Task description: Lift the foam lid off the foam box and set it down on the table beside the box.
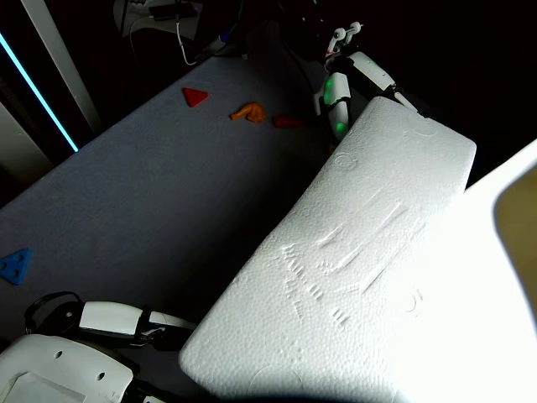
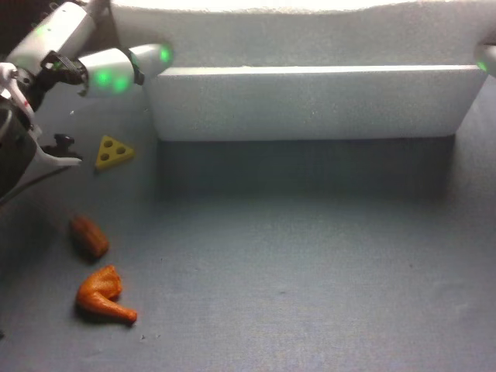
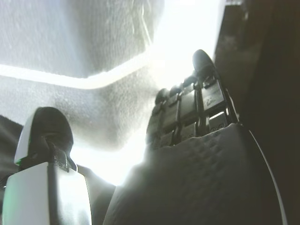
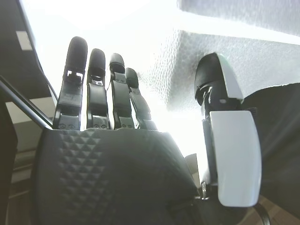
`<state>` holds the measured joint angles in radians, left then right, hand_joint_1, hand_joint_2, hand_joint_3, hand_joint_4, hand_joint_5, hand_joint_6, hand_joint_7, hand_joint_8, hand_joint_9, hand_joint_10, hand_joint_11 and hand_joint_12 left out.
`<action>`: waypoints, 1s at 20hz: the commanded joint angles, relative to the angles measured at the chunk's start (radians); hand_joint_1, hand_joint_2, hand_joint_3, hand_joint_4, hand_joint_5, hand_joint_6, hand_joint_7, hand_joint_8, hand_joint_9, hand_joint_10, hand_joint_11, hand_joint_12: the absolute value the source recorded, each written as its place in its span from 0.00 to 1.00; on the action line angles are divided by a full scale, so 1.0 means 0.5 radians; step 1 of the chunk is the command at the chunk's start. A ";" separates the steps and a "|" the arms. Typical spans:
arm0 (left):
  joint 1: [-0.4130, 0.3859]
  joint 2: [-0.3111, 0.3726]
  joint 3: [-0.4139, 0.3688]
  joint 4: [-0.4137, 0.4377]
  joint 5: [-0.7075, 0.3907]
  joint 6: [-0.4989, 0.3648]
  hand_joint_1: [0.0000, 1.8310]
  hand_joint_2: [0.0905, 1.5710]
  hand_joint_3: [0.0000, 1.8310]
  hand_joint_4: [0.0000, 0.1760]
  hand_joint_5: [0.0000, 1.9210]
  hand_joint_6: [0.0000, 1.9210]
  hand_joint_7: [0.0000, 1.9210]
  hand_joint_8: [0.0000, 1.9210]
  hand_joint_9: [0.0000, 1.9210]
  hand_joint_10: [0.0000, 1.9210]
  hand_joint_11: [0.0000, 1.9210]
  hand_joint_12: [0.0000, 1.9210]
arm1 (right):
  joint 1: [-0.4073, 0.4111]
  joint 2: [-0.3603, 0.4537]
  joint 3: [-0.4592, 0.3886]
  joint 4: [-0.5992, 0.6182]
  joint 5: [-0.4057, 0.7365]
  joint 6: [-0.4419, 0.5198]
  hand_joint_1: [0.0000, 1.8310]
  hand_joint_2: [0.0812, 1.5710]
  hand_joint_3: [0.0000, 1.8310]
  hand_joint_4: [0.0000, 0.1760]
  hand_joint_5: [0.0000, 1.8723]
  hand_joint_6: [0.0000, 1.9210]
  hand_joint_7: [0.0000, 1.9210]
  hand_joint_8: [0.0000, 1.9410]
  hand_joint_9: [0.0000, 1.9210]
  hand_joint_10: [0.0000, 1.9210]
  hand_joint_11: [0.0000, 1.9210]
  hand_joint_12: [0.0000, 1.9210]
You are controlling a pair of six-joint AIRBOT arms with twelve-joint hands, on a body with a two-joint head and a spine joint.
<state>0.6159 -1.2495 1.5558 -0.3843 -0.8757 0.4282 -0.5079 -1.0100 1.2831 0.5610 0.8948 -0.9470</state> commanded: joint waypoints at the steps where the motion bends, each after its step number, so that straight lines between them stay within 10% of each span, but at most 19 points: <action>1: -0.013 0.015 -0.011 0.065 -0.295 -0.015 0.28 0.67 0.00 0.14 0.02 0.00 0.00 0.00 0.00 0.00 0.00 0.35 | 0.026 0.025 -0.008 -0.105 0.273 0.014 0.29 0.77 0.00 0.00 0.01 0.11 0.06 0.00 0.00 0.20 0.00 0.46; 4: -0.011 0.070 -0.078 0.099 -0.376 -0.009 0.27 0.67 0.00 0.23 0.01 0.00 0.00 0.00 0.00 0.00 0.00 0.38 | 0.026 0.054 -0.059 -0.148 0.336 0.032 0.28 0.76 0.00 0.00 0.01 0.09 0.05 0.00 0.00 0.17 0.00 0.41; 8: 0.012 0.153 -0.185 0.157 -0.486 0.015 0.27 0.68 0.00 0.34 0.03 0.00 0.00 0.00 0.00 0.00 0.00 0.44 | 0.009 0.126 -0.151 -0.191 0.417 0.032 0.28 0.75 0.00 0.00 0.01 0.04 0.02 0.00 0.00 0.16 0.00 0.62; 10: 0.036 0.199 -0.251 0.184 -0.534 0.040 0.28 0.67 0.00 0.45 0.03 0.00 0.00 0.00 0.00 0.00 0.00 0.06 | -0.021 0.163 -0.193 -0.197 0.453 0.032 0.30 0.74 0.00 0.00 0.01 0.04 0.03 0.00 0.00 0.24 0.00 0.74; 13: 0.102 0.255 -0.338 0.200 -0.631 0.045 0.25 0.66 0.00 0.65 0.04 0.01 0.00 0.00 0.00 0.00 0.00 0.00 | -0.070 0.218 -0.272 -0.226 0.520 0.032 0.31 0.76 0.00 0.00 0.02 0.05 0.09 0.03 0.00 0.34 0.00 0.82; 14: 0.121 0.273 -0.368 0.211 -0.659 0.048 0.23 0.66 0.00 0.63 0.03 0.00 0.00 0.00 0.00 0.00 0.02 0.01 | -0.086 0.235 -0.299 -0.235 0.547 0.032 0.31 0.77 0.00 0.00 0.02 0.05 0.08 0.02 0.00 0.33 0.00 0.81; 17: 0.177 0.344 -0.473 0.247 -0.766 0.069 0.25 0.66 0.00 0.64 0.04 0.01 0.00 0.00 0.00 0.00 0.00 0.51 | -0.140 0.296 -0.397 -0.279 0.646 0.032 0.33 0.79 0.00 0.00 0.01 0.06 0.07 0.02 0.00 0.34 0.00 0.79; 18: 0.191 0.364 -0.502 0.259 -0.795 0.073 0.25 0.65 0.00 0.72 0.04 0.00 0.00 0.00 0.00 0.00 0.00 0.54 | -0.157 0.313 -0.426 -0.291 0.675 0.032 0.32 0.79 0.00 0.00 0.00 0.07 0.09 0.03 0.00 0.38 0.00 0.81; 20: 0.225 0.410 -0.568 0.275 -0.851 0.098 0.24 0.66 0.00 0.51 0.02 0.00 0.00 0.00 0.00 0.00 0.00 0.45 | -0.189 0.343 -0.477 -0.319 0.734 0.032 0.29 0.81 0.01 0.00 0.00 0.06 0.08 0.02 0.00 0.37 0.00 0.81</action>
<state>0.7364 -1.0473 1.2736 -0.3214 -1.1625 0.4786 -0.6056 -0.8471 1.0477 0.4782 1.1255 -0.9405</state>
